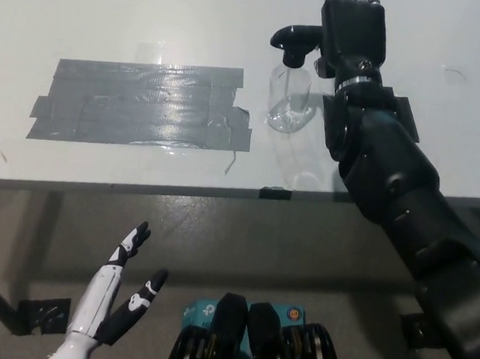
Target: The robot grabs the black lid of the spray bottle on the desk and places it on the black area of the desk
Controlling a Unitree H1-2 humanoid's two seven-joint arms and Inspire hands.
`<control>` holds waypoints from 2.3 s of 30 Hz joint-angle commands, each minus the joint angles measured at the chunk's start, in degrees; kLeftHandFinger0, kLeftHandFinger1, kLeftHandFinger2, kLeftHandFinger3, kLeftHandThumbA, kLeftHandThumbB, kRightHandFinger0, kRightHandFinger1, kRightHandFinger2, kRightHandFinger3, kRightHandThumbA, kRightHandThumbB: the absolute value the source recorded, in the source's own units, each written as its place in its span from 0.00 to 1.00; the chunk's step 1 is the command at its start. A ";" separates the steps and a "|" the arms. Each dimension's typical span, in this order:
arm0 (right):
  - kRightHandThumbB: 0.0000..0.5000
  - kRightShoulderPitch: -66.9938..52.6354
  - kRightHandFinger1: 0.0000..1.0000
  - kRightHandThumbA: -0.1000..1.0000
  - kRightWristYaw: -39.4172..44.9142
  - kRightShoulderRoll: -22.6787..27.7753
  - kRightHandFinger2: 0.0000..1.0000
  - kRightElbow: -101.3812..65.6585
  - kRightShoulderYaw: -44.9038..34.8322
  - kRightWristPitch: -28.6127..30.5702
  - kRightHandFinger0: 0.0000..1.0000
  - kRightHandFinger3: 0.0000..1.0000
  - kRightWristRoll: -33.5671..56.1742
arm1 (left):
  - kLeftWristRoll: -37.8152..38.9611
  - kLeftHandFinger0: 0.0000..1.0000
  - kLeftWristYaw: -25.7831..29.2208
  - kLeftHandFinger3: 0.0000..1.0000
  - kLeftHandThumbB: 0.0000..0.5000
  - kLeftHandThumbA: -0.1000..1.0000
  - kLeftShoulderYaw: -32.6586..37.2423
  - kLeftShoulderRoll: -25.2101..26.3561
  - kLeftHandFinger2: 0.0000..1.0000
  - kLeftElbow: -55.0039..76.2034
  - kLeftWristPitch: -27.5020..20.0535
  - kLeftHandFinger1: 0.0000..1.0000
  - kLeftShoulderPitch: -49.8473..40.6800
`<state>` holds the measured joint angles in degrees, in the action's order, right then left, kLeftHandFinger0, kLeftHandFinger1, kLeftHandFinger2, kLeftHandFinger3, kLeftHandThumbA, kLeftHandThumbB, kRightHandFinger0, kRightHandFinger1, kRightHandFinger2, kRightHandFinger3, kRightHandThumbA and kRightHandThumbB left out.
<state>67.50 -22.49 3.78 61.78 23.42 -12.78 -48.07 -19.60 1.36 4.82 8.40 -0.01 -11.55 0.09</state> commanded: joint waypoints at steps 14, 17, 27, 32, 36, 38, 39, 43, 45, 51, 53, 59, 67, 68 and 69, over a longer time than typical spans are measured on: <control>0.76 6.07 1.00 1.00 -1.92 -1.39 1.00 3.26 1.44 1.62 1.00 1.00 2.49 | -1.29 1.00 0.45 1.00 0.00 0.91 0.20 0.82 1.00 1.91 -1.74 1.00 1.33; 0.53 6.93 0.79 0.74 -3.02 -1.28 0.75 5.76 2.01 4.89 0.95 0.90 2.83 | -1.71 1.00 0.50 1.00 0.00 0.90 0.23 0.95 1.00 1.98 -1.70 1.00 1.37; 0.38 5.88 0.12 0.44 -4.20 -1.49 0.38 5.95 -3.79 11.71 0.00 0.54 9.86 | -1.43 1.00 0.31 1.00 0.00 0.89 0.44 1.13 1.00 1.65 -2.19 1.00 1.72; 0.38 6.52 0.09 0.52 -4.95 -1.34 0.36 5.35 -3.96 12.21 0.00 0.56 10.32 | -1.40 1.00 0.38 1.00 0.00 0.90 0.40 1.35 1.00 1.42 -2.25 1.00 2.11; 0.39 6.65 0.07 0.54 -5.24 -1.15 0.33 4.92 -3.83 12.59 0.00 0.50 10.80 | -1.35 1.00 0.26 1.00 0.00 0.91 0.42 1.41 1.00 1.39 -2.00 1.00 1.98; 0.39 6.75 0.03 0.53 -5.86 -0.93 0.27 4.82 -3.56 12.59 0.00 0.43 10.64 | -1.28 1.00 0.29 1.00 0.00 0.90 0.48 1.46 1.00 1.22 -2.31 1.00 2.01; 0.39 6.69 0.03 0.53 -6.03 -0.79 0.27 4.62 -3.50 12.60 0.00 0.43 10.61 | -1.44 1.00 0.38 1.00 0.00 0.91 0.53 1.46 1.00 1.05 -2.37 1.00 2.03; 0.33 6.79 0.07 0.35 -6.34 0.17 0.34 1.86 -3.76 11.09 0.00 0.47 10.51 | -1.26 1.00 0.29 1.00 0.00 0.91 0.60 1.44 1.00 1.12 -2.31 1.00 2.06; 0.29 7.06 0.20 0.30 -6.91 0.78 0.50 0.24 -4.33 11.51 0.03 0.61 10.85 | -1.23 1.00 0.28 1.00 0.00 0.90 0.50 1.55 1.00 1.10 -2.25 1.00 2.37; 0.18 7.17 0.23 0.30 -7.25 2.86 0.52 -6.18 -5.98 10.02 0.00 0.67 10.88 | -1.56 1.00 0.36 1.00 0.00 0.91 0.63 1.66 1.00 0.93 -2.38 1.00 2.47; 0.21 7.01 0.23 0.29 -7.09 3.51 0.53 -8.98 -6.77 9.13 0.00 0.68 10.93 | -1.45 1.00 0.33 1.00 0.00 0.91 0.66 1.67 1.00 0.99 -2.45 1.00 2.32; 0.21 6.29 0.13 0.24 -5.61 5.65 0.42 -17.09 -9.74 6.93 0.00 0.59 11.72 | -1.31 1.00 0.10 1.00 0.00 0.91 0.72 1.69 1.00 1.13 -2.16 1.00 2.27; 0.19 6.01 0.08 0.22 -6.07 8.08 0.36 -23.56 -15.31 4.37 0.00 0.25 12.92 | -1.56 1.00 0.28 1.00 0.00 0.91 0.53 1.87 1.00 1.17 -1.90 1.00 2.11; 0.19 5.91 0.08 0.21 -6.00 8.11 0.36 -23.92 -16.11 4.46 0.00 0.25 13.44 | -1.59 1.00 0.32 1.00 0.00 0.92 0.52 1.88 1.00 1.16 -1.96 1.00 2.09; 0.17 5.46 0.07 0.20 -5.21 8.24 0.35 -24.98 -17.61 4.49 0.00 0.24 15.00 | -1.52 1.00 0.40 1.00 0.00 0.91 0.50 1.85 1.00 1.09 -2.15 1.00 2.05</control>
<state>69.73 -27.37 10.10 40.92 9.37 -6.65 -36.25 -20.92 1.34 5.54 9.28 0.00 -11.86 1.61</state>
